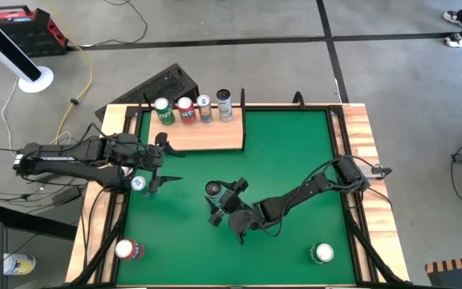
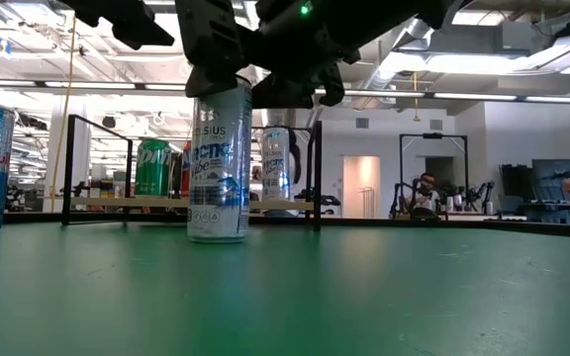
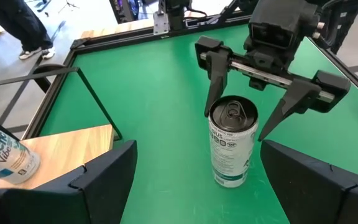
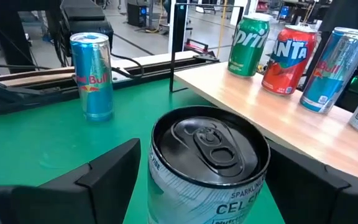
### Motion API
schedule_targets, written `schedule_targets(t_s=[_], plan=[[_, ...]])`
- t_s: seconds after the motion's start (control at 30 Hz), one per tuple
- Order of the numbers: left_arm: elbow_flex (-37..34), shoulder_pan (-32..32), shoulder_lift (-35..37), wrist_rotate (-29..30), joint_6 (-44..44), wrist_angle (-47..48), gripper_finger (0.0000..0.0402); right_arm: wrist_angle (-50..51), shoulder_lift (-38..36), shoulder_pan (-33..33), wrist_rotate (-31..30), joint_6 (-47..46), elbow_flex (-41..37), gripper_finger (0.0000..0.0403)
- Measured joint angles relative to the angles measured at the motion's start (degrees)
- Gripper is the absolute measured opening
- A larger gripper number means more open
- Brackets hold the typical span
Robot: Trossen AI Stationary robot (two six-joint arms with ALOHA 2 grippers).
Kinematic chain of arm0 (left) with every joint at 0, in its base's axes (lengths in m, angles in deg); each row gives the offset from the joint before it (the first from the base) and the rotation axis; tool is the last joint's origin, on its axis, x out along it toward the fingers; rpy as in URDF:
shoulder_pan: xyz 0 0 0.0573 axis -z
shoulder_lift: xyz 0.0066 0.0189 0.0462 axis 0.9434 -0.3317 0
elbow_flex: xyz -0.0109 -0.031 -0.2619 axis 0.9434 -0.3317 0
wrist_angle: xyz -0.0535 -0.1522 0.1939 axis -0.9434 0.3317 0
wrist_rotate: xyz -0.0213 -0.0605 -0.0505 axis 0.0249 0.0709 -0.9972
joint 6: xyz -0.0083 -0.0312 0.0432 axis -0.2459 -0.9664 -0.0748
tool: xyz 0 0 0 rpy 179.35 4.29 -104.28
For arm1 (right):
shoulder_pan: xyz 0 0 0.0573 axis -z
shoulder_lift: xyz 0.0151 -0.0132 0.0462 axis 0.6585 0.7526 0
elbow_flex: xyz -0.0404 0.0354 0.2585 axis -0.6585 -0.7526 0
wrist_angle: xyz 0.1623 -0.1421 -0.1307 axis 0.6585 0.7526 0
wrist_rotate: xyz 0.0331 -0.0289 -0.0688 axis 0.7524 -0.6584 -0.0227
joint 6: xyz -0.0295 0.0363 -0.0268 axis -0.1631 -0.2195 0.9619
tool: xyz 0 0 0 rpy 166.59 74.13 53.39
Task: Place canned beverage on shelf
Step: Put the white blue soda can on the shelf aligned with the other white blue soda can
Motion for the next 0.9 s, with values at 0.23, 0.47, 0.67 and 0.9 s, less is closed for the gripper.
schedule_targets(t_s=[0.23, 0.47, 0.67, 0.9], plan=[[0.0, 0.0, 0.0, 0.0, 0.2, 0.1, 0.0327, 0.0, 0.0, 0.3, 0.9, -0.4, 0.0, 0.0325], [0.0, 0.0, 0.0, 0.1, 0.8, 0.1, 0.0327, 1.6, -2.4, 1.2, 9.7, 1.8, 0.0, 0.0276], [0.0, 0.0, 0.0, 0.4, 1.6, -0.7, 0.0327, 4.6, -9.6, 3.9, 19.4, 10.2, -0.1, 0.0276], [0.0, 0.0, 0.0, 1.8, 1.5, -0.1, 0.0327, 10.6, -20.1, 9.7, 28.7, 19.1, -1.5, 0.0276]])
